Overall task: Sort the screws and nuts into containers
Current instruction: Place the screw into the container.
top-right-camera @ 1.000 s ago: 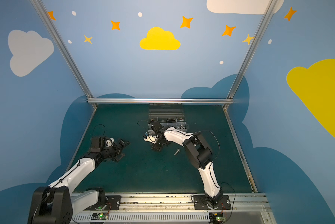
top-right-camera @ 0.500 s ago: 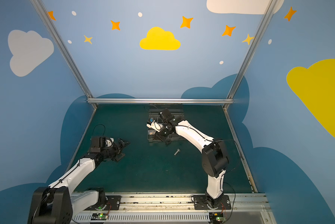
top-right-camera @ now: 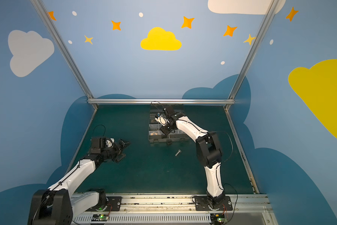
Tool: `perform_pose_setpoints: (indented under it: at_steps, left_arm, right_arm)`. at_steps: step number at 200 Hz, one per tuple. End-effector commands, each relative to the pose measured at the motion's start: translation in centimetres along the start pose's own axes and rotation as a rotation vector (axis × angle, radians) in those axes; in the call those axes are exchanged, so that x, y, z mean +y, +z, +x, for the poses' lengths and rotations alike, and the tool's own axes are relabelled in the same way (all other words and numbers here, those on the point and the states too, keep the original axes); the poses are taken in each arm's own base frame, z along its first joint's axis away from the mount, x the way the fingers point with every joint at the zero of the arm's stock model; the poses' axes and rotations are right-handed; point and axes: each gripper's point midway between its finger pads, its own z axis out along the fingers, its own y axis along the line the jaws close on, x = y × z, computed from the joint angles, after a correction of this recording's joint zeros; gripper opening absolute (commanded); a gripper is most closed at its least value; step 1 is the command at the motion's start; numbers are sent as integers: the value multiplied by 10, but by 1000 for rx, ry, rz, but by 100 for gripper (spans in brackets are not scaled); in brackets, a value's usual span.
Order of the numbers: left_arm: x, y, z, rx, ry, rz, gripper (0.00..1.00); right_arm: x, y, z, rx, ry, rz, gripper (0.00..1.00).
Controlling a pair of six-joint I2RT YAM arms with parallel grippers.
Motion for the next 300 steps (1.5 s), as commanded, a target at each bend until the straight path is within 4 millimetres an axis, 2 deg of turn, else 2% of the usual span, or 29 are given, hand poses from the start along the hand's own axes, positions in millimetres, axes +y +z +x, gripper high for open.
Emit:
perform_pose_setpoints:
  at_steps: [1,41,73,97,136,163,181,212,241,265,300]
  left_arm:
    - [0,-2,1,1,8,1,100]
    - [1,-1,1,1,7,-2,100]
    - [2,-1,1,3,4,-4,100]
    - [2,0,1,4,5,-4,100]
    - [2,0,0,4,4,-3,100]
    - [2,0,0,3,5,-3,100]
    - [1,0,0,3,7,0,100]
    - [0,1,0,6,5,2,100]
    - [0,2,-1,10,3,6,100]
    - [1,3,0,12,0,5,100]
    - [2,3,0,12,1,4,100]
  right_arm:
    - [-3,0,-2,12,21,25,0]
    - [1,11,8,50,12,23,0]
    - [4,17,9,67,5,37,29]
    - [3,13,4,57,-6,60,36]
    - [3,-7,-9,3,-1,77,41]
    - [8,-32,-16,-62,21,83,43]
    - [12,-50,-13,-96,51,82,44]
    - [19,-70,3,-108,142,82,48]
    - [22,-73,28,-63,290,95,53]
    - [20,-66,49,-16,416,121,59]
    - [25,-46,73,32,494,114,69]
